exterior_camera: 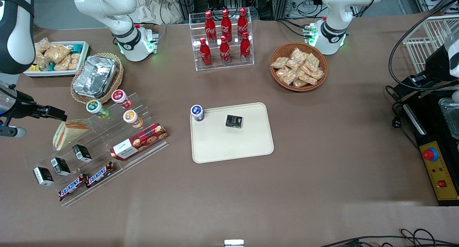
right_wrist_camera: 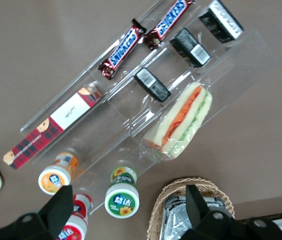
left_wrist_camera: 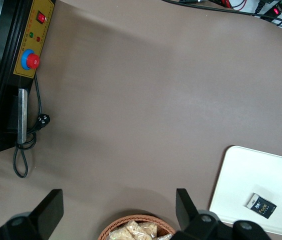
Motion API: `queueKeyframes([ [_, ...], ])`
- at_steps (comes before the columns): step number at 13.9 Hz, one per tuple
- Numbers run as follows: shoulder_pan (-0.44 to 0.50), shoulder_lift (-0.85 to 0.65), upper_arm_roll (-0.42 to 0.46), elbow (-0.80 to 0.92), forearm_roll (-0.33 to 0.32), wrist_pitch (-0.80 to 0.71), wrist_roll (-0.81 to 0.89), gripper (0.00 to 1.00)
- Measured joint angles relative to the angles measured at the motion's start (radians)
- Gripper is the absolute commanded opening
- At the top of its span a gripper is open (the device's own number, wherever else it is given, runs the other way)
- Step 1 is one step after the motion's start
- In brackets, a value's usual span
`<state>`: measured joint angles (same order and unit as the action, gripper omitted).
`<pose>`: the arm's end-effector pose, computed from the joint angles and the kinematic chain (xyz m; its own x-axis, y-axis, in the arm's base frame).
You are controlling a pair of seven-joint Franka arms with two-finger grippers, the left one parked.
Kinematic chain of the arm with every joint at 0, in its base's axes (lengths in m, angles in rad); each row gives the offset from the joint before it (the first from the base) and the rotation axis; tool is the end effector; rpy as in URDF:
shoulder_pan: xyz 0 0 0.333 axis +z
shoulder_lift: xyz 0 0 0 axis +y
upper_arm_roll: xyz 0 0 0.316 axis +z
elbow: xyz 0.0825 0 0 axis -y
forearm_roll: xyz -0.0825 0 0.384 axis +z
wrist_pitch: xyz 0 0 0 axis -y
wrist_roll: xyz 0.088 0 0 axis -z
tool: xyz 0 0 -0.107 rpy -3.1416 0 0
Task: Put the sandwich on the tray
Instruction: 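Move the right gripper over the wrapped sandwich in the acrylic rack, then lower the right gripper onto the sandwich and close on it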
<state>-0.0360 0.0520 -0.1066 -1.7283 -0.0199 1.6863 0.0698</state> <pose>0.5632 -0.0816 0.5305 0.9738 -0.2083 -0.0916 -0.2063 -0.9780 0.0315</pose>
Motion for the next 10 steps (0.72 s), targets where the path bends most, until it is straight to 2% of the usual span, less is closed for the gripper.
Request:
queueKeyframes([
  [4,-0.029,0.001,-0.001,0.000,0.007,0.018,0.074,1.00],
  [6,-0.040,0.002,-0.004,0.000,0.007,0.031,0.181,1.00],
  [10,-0.069,0.022,-0.008,-0.033,0.008,0.121,0.290,1.00],
])
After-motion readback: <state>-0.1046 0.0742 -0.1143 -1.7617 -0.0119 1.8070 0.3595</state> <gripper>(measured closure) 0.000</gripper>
